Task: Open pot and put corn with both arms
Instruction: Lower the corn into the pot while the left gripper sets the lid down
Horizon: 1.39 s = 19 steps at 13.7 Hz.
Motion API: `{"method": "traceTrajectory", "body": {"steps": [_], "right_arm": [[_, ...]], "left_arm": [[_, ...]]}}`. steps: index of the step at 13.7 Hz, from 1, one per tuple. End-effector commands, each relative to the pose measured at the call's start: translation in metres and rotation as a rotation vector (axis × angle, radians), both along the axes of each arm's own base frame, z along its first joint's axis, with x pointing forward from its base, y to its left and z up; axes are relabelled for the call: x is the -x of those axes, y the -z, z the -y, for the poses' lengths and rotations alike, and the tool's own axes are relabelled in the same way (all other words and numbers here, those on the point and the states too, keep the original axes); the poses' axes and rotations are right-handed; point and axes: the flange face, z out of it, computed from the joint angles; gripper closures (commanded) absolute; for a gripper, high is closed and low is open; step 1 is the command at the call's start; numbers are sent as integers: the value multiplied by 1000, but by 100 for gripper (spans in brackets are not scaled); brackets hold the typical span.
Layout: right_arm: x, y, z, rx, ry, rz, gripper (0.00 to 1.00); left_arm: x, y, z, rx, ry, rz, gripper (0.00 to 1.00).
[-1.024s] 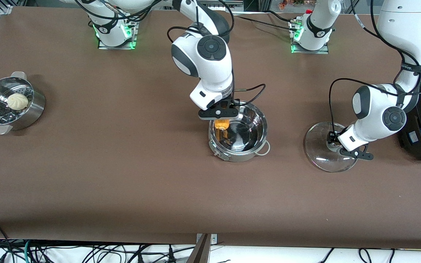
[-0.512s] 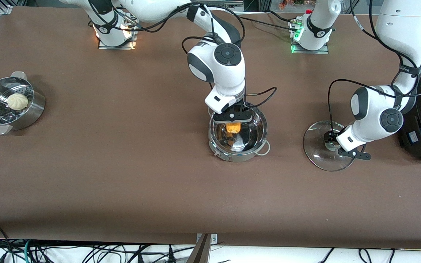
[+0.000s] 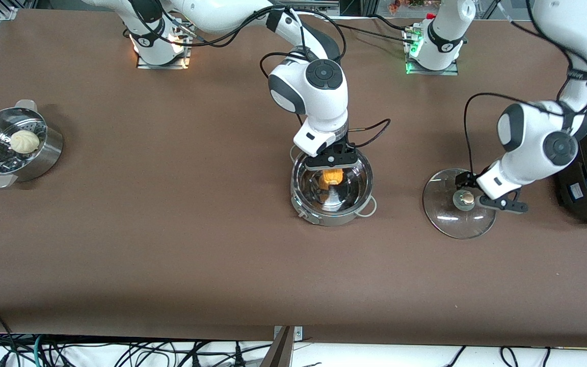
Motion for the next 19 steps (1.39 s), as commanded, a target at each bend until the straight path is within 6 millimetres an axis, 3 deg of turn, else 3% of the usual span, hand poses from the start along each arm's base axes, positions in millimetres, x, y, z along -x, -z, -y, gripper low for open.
{"method": "traceTrajectory", "body": {"steps": [1,5,9,11,12,13,14,15,17,19], "right_arm": [[-2,-3,-5,1,-3,30,83],[1,6,-12,3,-46,63,82],[4,32,-17,8,-58,61,82],[3,49,-17,14,-62,62,80],[3,56,-17,22,-68,67,72],[2,57,-17,29,-74,75,50],[2,58,-16,40,-79,82,13],[2,58,-16,49,-86,89,0],[3,56,-16,52,-85,84,0],[3,54,-16,49,-85,86,0]], "left_arm": [[27,-77,-3,14,4,89,0],[57,-177,-3,27,1,115,0],[56,-279,-12,-30,15,65,0],[59,-303,-8,-42,13,15,0],[58,-311,-5,-45,15,-7,0],[58,-328,-5,-47,9,-11,0],[52,-331,-2,-48,2,-30,0],[48,-338,7,-53,-26,-44,0],[43,-339,25,-64,-119,-74,0],[43,-340,26,-64,-132,-71,0]]}}
